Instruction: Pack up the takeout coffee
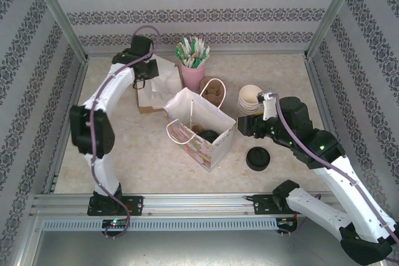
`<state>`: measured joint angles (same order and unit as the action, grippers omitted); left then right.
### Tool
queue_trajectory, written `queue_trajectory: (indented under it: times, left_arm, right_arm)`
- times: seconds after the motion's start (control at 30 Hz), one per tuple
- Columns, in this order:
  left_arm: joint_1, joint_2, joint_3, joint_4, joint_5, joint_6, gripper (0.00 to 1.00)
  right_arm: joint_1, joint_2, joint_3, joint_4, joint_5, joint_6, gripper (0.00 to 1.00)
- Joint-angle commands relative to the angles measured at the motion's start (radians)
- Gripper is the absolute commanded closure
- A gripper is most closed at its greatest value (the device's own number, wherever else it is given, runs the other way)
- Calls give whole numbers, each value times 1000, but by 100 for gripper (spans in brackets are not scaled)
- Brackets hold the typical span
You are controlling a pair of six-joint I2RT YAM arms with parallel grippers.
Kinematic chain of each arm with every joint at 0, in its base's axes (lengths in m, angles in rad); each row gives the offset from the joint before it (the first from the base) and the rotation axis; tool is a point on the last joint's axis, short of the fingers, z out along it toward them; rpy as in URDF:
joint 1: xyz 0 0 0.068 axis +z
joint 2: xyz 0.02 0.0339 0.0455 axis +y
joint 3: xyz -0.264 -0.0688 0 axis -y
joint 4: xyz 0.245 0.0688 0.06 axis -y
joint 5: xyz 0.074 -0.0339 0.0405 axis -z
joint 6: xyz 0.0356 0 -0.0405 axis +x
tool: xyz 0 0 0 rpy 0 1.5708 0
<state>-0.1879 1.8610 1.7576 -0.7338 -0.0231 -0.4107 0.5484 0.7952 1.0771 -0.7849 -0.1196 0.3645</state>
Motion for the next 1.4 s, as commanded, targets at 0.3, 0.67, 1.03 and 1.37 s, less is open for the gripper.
queue_trajectory:
  times: [0.3, 0.67, 1.03, 1.37]
  left_arm:
    - [6, -535, -264, 188, 170, 187, 100]
    - [-176, -720, -182, 137, 456, 361, 100]
    - [-323, -697, -165, 67, 593, 657, 100]
    - [-324, -680, -158, -16, 711, 723, 100]
  right_arm:
    - [14, -59, 5, 118, 32, 7, 37]
    - [21, -74, 11, 226, 8, 37, 39]
    - [37, -116, 10, 270, -1, 51, 39]
    - [87, -107, 11, 294, -23, 52, 38]
